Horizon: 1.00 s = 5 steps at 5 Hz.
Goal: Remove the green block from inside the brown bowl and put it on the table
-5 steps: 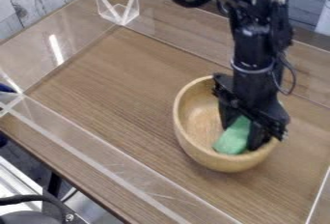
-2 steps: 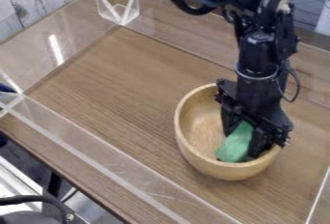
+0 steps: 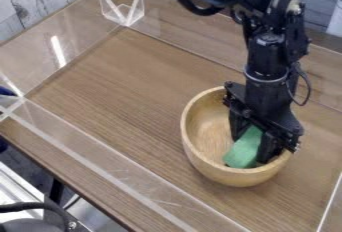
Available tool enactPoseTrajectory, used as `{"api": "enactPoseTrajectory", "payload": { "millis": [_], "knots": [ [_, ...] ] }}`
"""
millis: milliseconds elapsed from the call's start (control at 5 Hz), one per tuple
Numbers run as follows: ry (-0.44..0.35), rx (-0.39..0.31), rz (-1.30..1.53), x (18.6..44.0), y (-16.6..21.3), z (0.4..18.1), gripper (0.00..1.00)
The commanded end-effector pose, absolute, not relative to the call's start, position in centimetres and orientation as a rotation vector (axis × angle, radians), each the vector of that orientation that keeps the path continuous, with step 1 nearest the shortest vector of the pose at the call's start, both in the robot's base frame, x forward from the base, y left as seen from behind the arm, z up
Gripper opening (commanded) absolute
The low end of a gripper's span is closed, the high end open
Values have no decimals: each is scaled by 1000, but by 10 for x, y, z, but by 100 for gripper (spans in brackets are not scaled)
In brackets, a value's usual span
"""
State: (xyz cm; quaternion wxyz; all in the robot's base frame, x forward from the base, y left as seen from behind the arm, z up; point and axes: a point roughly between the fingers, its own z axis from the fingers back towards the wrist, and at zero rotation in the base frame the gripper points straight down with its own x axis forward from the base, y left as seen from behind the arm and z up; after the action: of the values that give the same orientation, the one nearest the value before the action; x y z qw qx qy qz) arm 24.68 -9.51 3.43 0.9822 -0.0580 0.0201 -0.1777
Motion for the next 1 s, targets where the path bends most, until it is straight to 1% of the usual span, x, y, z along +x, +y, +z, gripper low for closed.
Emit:
{"api": "enactPoseTrajectory", "payload": {
  "millis": [0,200,600,800],
  "knots": [
    [50,-115,-347,246,-92,29,0],
    [56,-114,-340,245,-90,27,0],
    [30,-109,-317,246,-79,46,0],
    [-1,-100,-301,248,-73,62,0]
  ]
}}
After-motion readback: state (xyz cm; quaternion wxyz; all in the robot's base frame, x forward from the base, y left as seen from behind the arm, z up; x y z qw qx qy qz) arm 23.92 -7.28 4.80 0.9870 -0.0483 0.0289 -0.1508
